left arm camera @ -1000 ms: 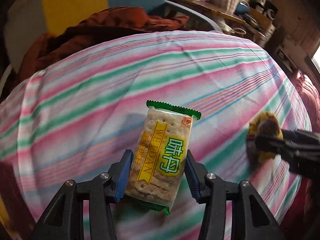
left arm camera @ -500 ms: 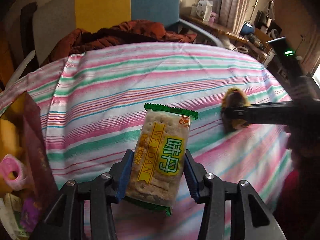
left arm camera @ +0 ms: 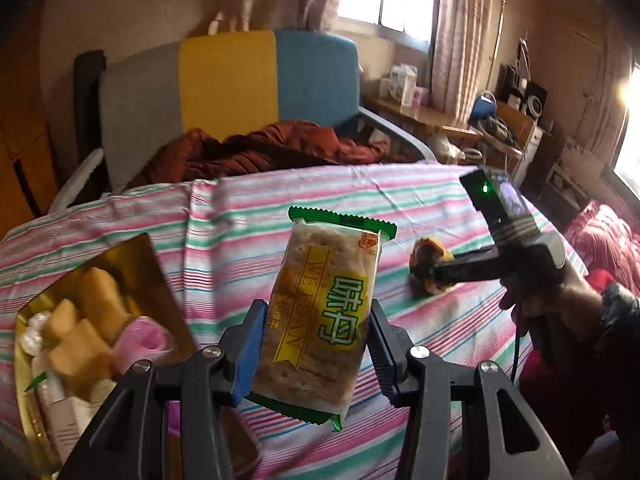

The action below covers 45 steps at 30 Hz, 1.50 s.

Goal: Organize objects
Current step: 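Carry the WEIDAN cracker pack and yellow knitted ball over the gold tray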

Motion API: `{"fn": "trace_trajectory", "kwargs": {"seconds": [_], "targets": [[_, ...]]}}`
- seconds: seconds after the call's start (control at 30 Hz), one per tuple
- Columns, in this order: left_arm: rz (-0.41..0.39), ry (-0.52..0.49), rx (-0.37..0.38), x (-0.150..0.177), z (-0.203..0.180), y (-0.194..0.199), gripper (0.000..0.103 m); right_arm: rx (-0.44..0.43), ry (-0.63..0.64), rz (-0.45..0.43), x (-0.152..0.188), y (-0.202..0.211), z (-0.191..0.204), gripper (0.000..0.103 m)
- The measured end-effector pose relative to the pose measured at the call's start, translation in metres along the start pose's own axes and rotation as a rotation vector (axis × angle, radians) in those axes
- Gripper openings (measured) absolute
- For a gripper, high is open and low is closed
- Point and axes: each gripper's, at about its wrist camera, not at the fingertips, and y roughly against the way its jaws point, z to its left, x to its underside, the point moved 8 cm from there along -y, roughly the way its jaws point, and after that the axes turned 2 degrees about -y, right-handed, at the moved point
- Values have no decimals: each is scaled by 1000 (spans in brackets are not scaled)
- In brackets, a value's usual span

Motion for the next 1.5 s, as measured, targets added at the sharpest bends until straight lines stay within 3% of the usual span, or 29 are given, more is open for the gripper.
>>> {"fn": "trace_trajectory", "kwargs": {"seconds": [0.27,0.57,0.83,1.0,1.07,1.3,1.37,1.47,1.5], "targets": [[-45,42,-56,4,29,29,49,-52,27,-37,-5,19,40,44],[-41,135,-88,23,72,46,49,-171,67,-125,-14,56,115,44],[-98,322,-180,47,160,89,49,-340,168,-195,-19,89,223,44],[-83,457,-245,78,217,104,49,-442,253,-169,-13,86,300,44],[-72,513,-239,89,232,104,49,-467,278,-149,-11,80,324,44],[-53,571,-222,102,243,95,49,-560,308,-81,-17,58,390,47],[-42,587,-234,103,247,87,49,-561,313,-64,-21,50,402,51],[-9,607,-234,106,250,76,53,-555,327,-42,-25,38,417,64],[10,602,-241,109,250,71,54,-543,332,-38,-24,34,418,77]]}}
